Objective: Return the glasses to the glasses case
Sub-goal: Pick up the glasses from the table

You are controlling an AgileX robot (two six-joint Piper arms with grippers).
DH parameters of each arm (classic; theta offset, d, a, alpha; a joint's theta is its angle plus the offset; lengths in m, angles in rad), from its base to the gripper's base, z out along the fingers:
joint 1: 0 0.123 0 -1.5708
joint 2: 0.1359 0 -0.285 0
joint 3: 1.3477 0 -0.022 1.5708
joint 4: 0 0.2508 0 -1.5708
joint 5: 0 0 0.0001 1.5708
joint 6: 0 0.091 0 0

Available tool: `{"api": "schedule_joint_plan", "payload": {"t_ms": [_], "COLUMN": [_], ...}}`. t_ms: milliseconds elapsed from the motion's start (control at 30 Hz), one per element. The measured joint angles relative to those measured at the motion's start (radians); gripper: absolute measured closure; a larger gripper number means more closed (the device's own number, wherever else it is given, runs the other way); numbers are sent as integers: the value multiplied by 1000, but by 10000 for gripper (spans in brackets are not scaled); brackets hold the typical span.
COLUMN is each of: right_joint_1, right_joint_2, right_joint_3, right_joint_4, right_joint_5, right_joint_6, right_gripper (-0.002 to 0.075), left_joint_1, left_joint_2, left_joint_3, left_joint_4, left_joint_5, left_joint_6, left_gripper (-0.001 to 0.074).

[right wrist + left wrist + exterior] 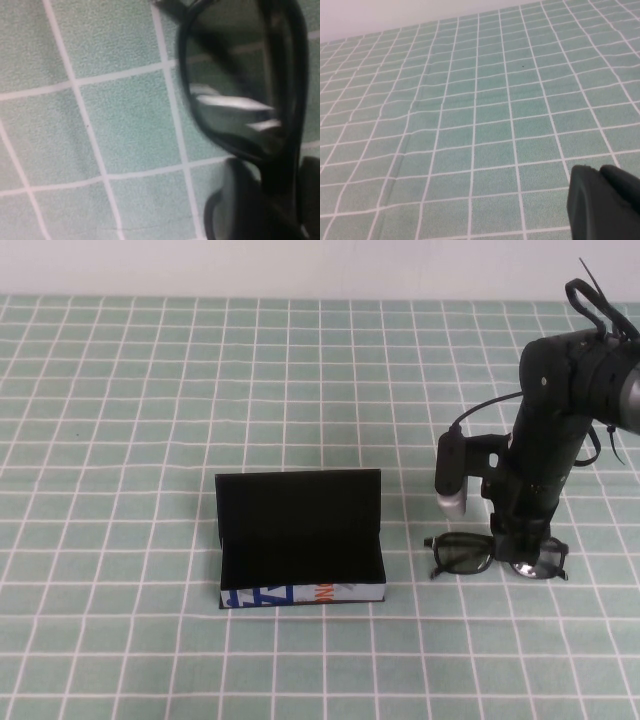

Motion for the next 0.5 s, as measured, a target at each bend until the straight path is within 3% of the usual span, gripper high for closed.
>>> {"api": "schedule_joint_plan", "payload": {"t_ms": [167,500], "right_joint_1": [0,0], "right_joint_2": [0,-12], "right_joint_3": [0,-14], "right_joint_4": [0,9], "right_joint_5": [26,68], "right_joint_6": [0,0], "right_gripper": [678,716], "left_joint_1": [0,0], "left_joint_2": [0,0], "left_joint_3": [0,0], "left_joint_4": [0,0], "left_joint_5": [-2,-2], "left_joint_6": [0,0], "left_gripper": [737,737]}}
